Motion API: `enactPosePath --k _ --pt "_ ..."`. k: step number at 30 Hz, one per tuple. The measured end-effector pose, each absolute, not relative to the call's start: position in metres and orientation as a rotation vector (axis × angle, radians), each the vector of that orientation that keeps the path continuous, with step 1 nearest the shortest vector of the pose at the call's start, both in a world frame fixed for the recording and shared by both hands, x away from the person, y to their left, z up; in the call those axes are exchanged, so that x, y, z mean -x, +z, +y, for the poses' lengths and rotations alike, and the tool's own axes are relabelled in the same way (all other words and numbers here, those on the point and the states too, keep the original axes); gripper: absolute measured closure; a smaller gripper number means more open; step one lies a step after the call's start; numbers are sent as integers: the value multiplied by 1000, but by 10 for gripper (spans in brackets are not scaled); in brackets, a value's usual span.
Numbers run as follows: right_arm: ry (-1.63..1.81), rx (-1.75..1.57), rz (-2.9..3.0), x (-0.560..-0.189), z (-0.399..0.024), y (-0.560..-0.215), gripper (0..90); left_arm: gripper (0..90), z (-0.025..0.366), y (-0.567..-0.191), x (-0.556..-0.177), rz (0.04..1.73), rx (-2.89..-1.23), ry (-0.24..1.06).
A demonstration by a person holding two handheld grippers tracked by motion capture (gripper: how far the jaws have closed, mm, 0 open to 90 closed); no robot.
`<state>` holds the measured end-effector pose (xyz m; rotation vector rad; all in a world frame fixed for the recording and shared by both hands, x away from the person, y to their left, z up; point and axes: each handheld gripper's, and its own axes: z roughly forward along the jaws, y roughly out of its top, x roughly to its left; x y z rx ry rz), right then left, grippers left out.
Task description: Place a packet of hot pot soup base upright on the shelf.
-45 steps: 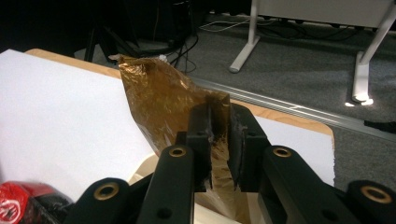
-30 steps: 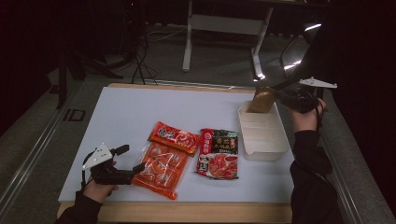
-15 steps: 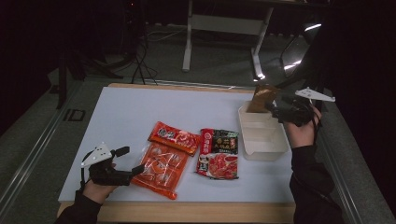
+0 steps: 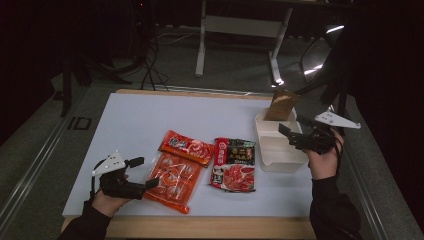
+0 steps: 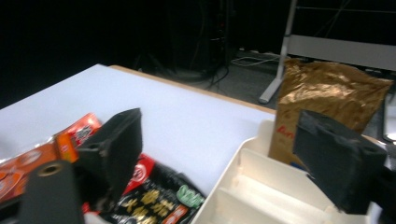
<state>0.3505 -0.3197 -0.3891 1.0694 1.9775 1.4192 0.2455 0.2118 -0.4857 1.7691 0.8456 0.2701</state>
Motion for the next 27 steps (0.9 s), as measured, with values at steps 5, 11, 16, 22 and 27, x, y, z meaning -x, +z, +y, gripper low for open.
enactPosePath --k 5,11,16,22,27 --pt "1454 -1014 2018 -328 -314 -394 181 55 199 -477 -253 828 -1785 247" --pt "1489 -942 2050 -312 -313 -398 182 55 189 -471 -261 819 -1812 236" --pt "1468 -924 2054 -301 -310 -398 170 62 181 -468 -266 802 -1830 213" --pt "1480 -915 2078 -284 -304 -398 149 78 169 -467 -274 798 -1845 207" --pt "1529 -903 2063 -272 -301 -398 136 81 157 -467 -284 786 -1862 192"
